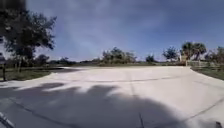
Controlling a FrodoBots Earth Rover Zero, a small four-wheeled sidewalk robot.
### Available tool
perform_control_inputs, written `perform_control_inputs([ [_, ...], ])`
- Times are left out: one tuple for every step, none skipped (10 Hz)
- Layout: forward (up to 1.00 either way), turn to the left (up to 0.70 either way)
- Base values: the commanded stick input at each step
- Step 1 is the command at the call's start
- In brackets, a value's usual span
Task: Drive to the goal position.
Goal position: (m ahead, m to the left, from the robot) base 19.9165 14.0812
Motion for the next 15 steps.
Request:
perform_control_inputs([
  [0.85, 0.00],
  [0.85, 0.00],
  [0.85, 0.00],
  [0.85, 0.00],
  [0.85, 0.00],
  [0.85, 0.00],
  [0.85, 0.00],
  [0.85, 0.00],
  [0.85, 0.00],
  [0.85, 0.00],
  [0.85, 0.00],
  [0.85, 0.00],
  [0.85, 0.00],
  [0.85, 0.00],
  [0.85, 0.00],
])
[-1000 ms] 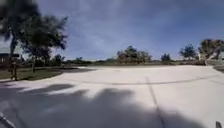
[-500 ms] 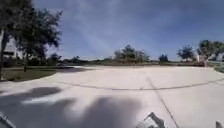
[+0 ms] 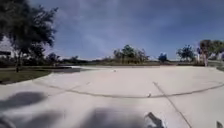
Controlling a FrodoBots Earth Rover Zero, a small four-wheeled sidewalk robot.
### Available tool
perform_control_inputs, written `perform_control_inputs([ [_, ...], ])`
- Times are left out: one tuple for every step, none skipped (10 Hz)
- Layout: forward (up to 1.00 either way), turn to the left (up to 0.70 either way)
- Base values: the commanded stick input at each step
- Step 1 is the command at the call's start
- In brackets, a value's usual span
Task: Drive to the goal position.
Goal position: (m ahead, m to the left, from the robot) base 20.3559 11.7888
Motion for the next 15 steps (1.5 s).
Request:
perform_control_inputs([
  [0.85, 0.00],
  [0.85, 0.00],
  [0.85, 0.00],
  [0.85, 0.00],
  [0.85, 0.00],
  [0.85, 0.00],
  [0.85, 0.00],
  [0.85, 0.00],
  [0.85, 0.00],
  [0.85, 0.00],
  [0.85, 0.00],
  [0.85, 0.00],
  [0.85, 0.00],
  [0.85, 0.00],
  [0.85, 0.00],
])
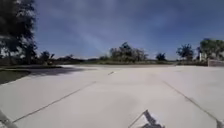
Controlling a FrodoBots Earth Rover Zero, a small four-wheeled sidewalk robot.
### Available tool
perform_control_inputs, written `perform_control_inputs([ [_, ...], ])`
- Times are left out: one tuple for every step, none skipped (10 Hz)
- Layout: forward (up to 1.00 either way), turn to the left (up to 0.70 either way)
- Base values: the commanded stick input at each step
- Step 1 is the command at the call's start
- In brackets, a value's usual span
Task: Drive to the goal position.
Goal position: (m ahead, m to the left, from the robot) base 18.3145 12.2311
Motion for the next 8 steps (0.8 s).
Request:
perform_control_inputs([
  [0.85, 0.00],
  [0.85, 0.00],
  [0.85, 0.00],
  [0.85, 0.00],
  [0.85, 0.00],
  [0.85, 0.00],
  [0.85, 0.00],
  [0.85, 0.00],
])
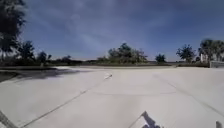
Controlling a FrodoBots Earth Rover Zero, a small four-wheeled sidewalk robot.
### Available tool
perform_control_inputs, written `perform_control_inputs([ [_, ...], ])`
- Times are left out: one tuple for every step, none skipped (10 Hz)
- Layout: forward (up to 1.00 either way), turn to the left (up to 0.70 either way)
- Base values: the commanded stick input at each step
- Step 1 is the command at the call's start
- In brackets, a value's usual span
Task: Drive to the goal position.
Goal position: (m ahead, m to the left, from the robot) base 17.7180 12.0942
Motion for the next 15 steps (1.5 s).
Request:
perform_control_inputs([
  [0.85, 0.00],
  [0.85, 0.00],
  [0.85, 0.00],
  [0.85, 0.00],
  [0.85, 0.00],
  [0.85, 0.00],
  [0.85, 0.01],
  [0.85, 0.15],
  [0.85, 0.29],
  [0.85, 0.34],
  [0.85, 0.34],
  [0.85, 0.34],
  [0.85, 0.34],
  [0.85, 0.34],
  [0.85, 0.34],
])
